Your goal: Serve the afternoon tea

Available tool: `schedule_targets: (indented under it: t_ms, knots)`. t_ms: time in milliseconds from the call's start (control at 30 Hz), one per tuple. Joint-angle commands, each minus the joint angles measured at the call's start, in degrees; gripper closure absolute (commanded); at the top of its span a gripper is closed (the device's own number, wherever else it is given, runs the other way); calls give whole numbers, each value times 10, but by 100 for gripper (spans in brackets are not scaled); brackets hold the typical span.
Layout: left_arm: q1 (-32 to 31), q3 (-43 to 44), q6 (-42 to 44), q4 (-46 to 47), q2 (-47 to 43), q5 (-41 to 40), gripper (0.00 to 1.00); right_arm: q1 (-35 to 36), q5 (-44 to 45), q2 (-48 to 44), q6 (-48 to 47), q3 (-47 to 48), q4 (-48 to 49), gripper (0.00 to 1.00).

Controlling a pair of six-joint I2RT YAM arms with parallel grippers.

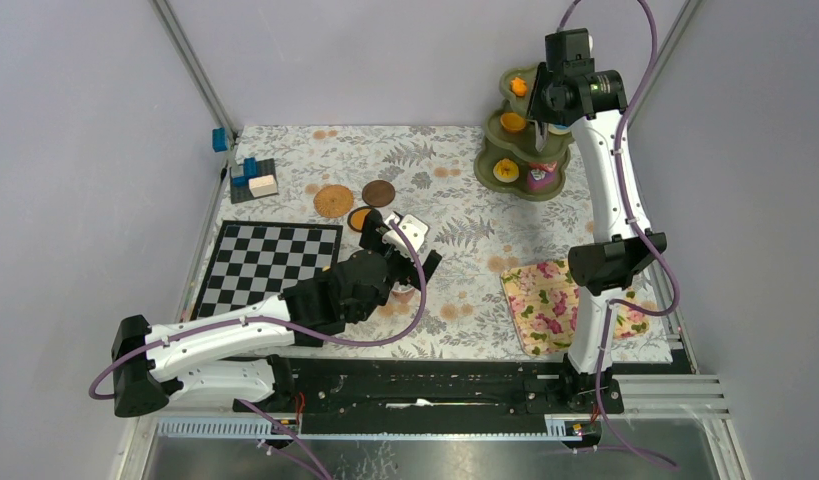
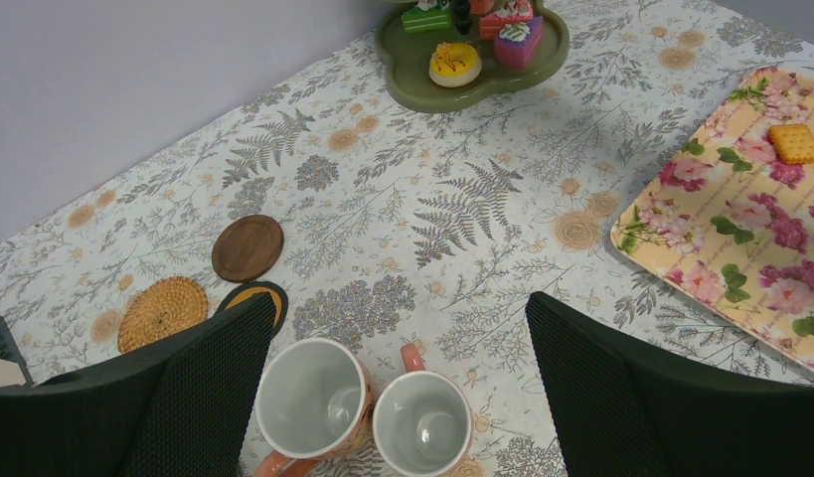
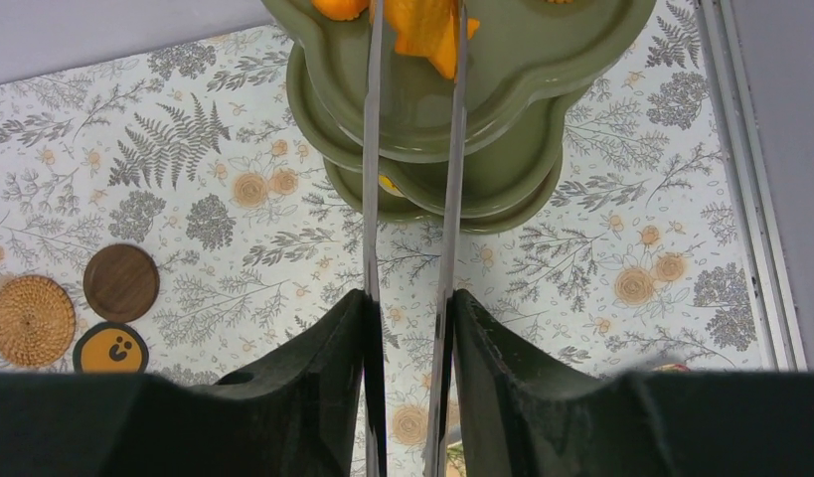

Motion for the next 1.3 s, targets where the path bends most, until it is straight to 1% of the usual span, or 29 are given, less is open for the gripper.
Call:
schedule_targets:
  t_ms: [0, 33, 133, 300, 333, 400, 467, 600, 633, 667, 800, 867, 967, 1033, 1167, 1267]
  knots:
    - [3, -2, 4, 26, -7, -7, 1, -3, -22, -15, -11, 12, 16, 53]
    - [3, -2, 4, 26, -7, -7, 1, -3, -21, -19, -14, 9, 16, 50]
    - [3, -1, 4, 26, -8, -4, 1, -3, -16, -31, -17, 4, 10, 44]
    - [3, 0, 3, 25, -8, -4, 1, -3, -29, -53, -17, 69, -43, 44]
    - [3, 0, 2, 25, -9, -3, 1, -2, -24, -66, -19, 72, -58, 44]
    - [3, 0, 1, 25, -11, -3, 1, -2, -6, -106, -23, 46, -83, 45]
    - [3, 1, 0, 24, -13, -1, 1, -2, 10, -173, -28, -34, -87, 46]
    - [3, 1, -3, 21, -19, 3, 1, -3, 31, -362, -20, -311, -9, 48]
    - [3, 1, -4, 21, -21, 3, 1, -3, 33, -422, -12, -369, 9, 48]
    - [3, 1, -4, 22, -22, 2, 1, -3, 35, -462, -3, -431, 17, 49]
    - [3, 0, -8, 22, -22, 9, 1, -3, 47, -573, 50, -630, 5, 49]
    - [3, -1, -11, 21, -21, 14, 1, -3, 60, -611, 80, -702, -9, 49]
    - [3, -1, -14, 21, -21, 19, 1, -3, 75, -656, 153, -811, -18, 50]
    - [3, -2, -14, 22, -20, 18, 1, -4, 74, -674, 201, -858, -17, 50]
    - [3, -3, -15, 24, -19, 18, 1, -5, 77, -690, 277, -914, 7, 50]
    - [3, -6, -14, 26, -19, 18, 1, -8, 89, -680, 293, -925, 11, 50]
